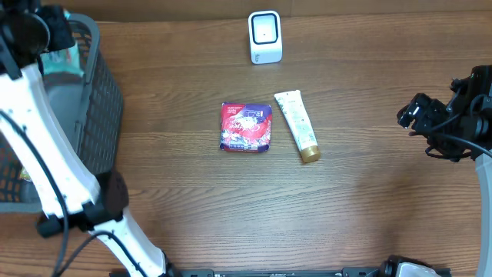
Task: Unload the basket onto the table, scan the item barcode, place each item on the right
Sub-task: 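Carry the wipes pack out and place it left of the pouch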
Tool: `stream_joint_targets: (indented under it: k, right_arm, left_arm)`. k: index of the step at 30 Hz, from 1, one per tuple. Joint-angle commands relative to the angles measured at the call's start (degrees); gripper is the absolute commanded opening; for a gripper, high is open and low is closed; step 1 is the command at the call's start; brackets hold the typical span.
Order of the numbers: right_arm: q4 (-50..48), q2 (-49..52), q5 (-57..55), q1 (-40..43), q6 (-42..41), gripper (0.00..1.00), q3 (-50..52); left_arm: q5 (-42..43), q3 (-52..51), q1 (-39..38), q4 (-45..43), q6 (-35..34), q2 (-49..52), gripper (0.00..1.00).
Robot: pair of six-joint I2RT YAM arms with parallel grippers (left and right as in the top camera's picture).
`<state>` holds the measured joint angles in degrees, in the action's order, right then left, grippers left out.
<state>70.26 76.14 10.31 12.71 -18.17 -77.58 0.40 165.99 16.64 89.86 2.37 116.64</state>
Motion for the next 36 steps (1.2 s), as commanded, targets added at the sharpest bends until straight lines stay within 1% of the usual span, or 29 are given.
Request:
stream_joint_targets:
  k: [1,3,5,10,13,15,21,24,26,29,31,33,36]
  right_arm:
    - [-0.11,-0.24,0.48,0.17,0.17,0.94,-1.14]
    - [-0.07,-0.24,0.48,0.17,0.20,0.94,-1.14]
    - [-0.04,-0.24,0.46,0.17,0.20,0.94,-1.14]
    - [-0.07,-0.24,0.46,0.17,0.17,0.94,-1.14]
    - [0.17,-0.24,0.46,0.17,0.20,0.94,-1.14]
    - [0.26,-0.24,0.44,0.17,0.20,0.94,-1.14]
    - [0.17,-0.24,0.46,0.17,0.20,0.95,-1.14]
    - [0.13,-0.24,0.46,0.17,0.20,0.95,-1.14]
    - [0.37,-0.24,0.46,0.17,0.20,0.94,-1.14]
    - [0.57,-0.22,0.44,0.17,0.22,0.94,-1.14]
    - [0.55,-0.20,0.44,0.17,0.20,0.94,-1.14]
    - [0.52,-0.20,0.46,0.17,0.20,0.95,-1.14]
    - [0.59,-0.20,0.44,0.17,0.20,0.94,-1.14]
  left_arm:
    - [-0.33,3.34,-4.66,1.75,-6.54,-7.08,0.04]
    - [-0.35,3.34,-7.78,3.63,-10.03,-8.22,0.04]
    - [-0.35,3.32,-11.56,6.80,-11.96,-8.39,0.04]
    - [3.87,-2.25,-20.31,6.93,-13.73,-8.09,0.04]
    - [0.35,-8.76,-25.05,6.93,-14.01,-7.91,0.04]
    - [-2.21,-14.23,-27.41,6.93,-15.69,-7.89,0.04]
    - [-8.17,-34.21,-30.21,5.77,-24.11,-7.89,0.04]
    - [-8.35,-44.81,-30.18,0.52,-24.98,-7.89,0.04]
    - [-8.50,-52.50,-30.16,-5.68,-24.96,-7.89,0.04]
    - [-8.37,-63.71,-30.18,-17.40,-24.90,-7.89,0.04]
    - [-6.80,-70.75,-30.21,-24.85,-24.85,-7.89,0.04]
    - [-5.95,-76.54,-30.21,-30.60,-24.85,-7.89,0.04]
    - [-6.45,-81.74,-30.18,-35.23,-24.85,-7.89,0.04]
